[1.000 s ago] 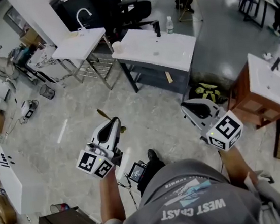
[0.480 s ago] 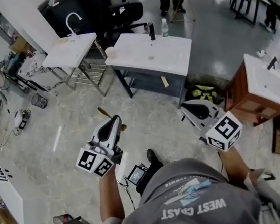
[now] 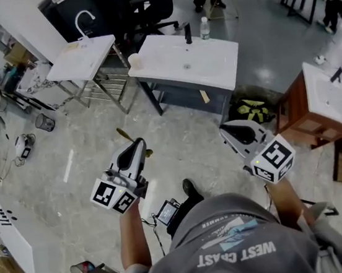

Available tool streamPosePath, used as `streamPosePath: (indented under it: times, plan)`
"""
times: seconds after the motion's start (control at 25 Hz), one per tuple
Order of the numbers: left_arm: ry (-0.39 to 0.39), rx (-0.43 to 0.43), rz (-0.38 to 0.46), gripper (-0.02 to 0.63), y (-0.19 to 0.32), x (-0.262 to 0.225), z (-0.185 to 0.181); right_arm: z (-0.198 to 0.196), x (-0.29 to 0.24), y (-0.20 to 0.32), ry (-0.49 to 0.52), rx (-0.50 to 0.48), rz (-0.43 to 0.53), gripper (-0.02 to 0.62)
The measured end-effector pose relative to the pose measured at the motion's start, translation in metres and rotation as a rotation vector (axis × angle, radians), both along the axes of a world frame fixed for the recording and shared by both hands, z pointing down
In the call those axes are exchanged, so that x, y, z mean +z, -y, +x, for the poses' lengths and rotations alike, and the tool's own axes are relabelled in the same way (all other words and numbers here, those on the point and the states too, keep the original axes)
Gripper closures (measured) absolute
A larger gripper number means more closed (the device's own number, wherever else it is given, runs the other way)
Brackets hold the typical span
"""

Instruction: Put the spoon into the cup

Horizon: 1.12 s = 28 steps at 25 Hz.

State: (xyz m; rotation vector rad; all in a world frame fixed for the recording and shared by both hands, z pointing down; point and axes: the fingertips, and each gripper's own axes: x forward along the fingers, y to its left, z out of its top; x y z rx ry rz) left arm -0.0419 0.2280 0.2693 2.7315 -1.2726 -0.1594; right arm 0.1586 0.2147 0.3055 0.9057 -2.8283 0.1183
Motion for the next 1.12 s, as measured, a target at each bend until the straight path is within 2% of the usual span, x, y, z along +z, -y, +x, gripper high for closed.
streamPosePath:
  times: [0.68,1.12]
  plan:
    - [0.000,-0.005,-0.038,0.603,0.054,0.015,-0.032,-0.030,0.019,0.055,-0.009,-0.005,-0.049,0.563]
    - [-0.028,0.027,-0.012,0.603,0.113,0.007,-0.070,-0.071,0.009,0.113,-0.024,0.021,-0.033,0.563]
